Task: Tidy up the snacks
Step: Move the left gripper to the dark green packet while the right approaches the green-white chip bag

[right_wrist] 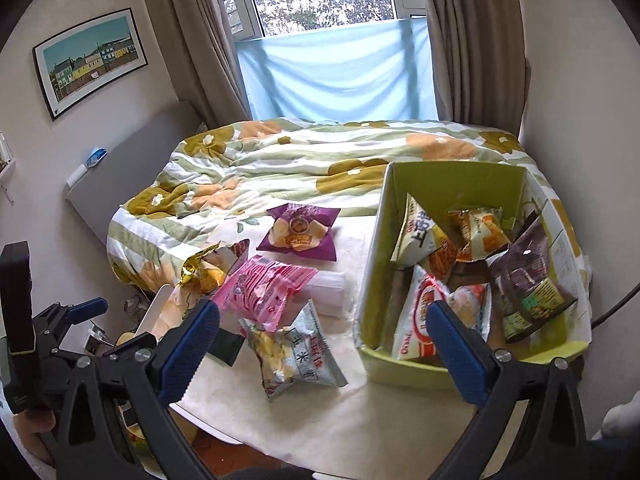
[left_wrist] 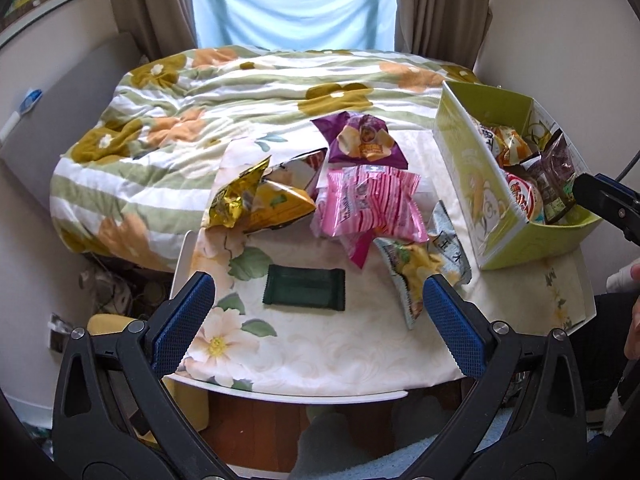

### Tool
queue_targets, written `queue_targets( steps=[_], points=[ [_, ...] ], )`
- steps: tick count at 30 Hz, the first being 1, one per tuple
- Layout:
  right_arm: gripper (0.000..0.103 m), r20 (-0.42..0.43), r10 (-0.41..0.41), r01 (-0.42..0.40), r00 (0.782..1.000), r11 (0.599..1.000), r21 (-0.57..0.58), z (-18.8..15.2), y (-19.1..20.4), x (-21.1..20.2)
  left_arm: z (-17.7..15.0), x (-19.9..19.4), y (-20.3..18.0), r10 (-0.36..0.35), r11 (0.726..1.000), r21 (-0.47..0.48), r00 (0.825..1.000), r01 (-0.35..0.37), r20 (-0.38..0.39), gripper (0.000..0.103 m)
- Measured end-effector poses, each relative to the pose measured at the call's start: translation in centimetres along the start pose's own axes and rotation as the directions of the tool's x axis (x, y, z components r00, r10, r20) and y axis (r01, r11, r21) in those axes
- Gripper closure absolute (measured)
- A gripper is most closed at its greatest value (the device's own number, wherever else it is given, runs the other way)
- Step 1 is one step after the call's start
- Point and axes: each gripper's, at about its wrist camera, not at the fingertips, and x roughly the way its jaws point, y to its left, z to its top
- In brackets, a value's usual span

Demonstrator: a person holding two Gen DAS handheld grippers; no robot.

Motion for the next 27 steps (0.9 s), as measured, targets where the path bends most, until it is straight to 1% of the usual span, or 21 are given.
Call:
queue_targets(
  steps=[6, 12, 17, 20, 23, 27],
  points=[
    [0.000, -0.032, -0.035, 0.036, 0.999, 0.997, 0.062, -2.8, 2.7, 2.5, -1.0, 3.1, 3.2, -0.065, 0.997, 0.031, 0.997, 0.067, -0.045, 0.000],
    [0.000, -0.024, -0.076, 0.078, 0.997, 0.996, 0.053, -5.5, 4.4, 5.6, -2.0, 7.7, 4.3, -0.109, 0.992, 0.046, 0.990, 0.114, -0.087, 0.000],
    [0.000, -0.029, -0.092, 0.092, 0.995, 0.995, 0.026, -6.9, 4.6, 7.9, -3.5, 10.7, 4.0, -0.109, 0.993, 0.047, 0.992, 0.112, -0.056, 0.000],
    [0.000, -0.031, -0.085, 0.086, 0.996, 0.996, 0.012, -7.5, 4.3, 9.1, -4.3, 12.3, 3.3, -0.111, 0.992, 0.049, 0.992, 0.114, -0.053, 0.000],
    [0.000, -0.045, -0.078, 0.078, 0.996, 0.997, 0.004, -7.9, 3.8, 10.6, -4.8, 13.8, 2.6, -0.102, 0.993, 0.049, 0.993, 0.105, -0.063, 0.000],
    [0.000, -0.060, -0.057, 0.056, 0.997, 0.998, -0.018, -8.4, 3.1, 12.5, -5.0, 15.8, 1.8, -0.075, 0.995, 0.053, 0.992, 0.080, -0.097, 0.000]
  ],
)
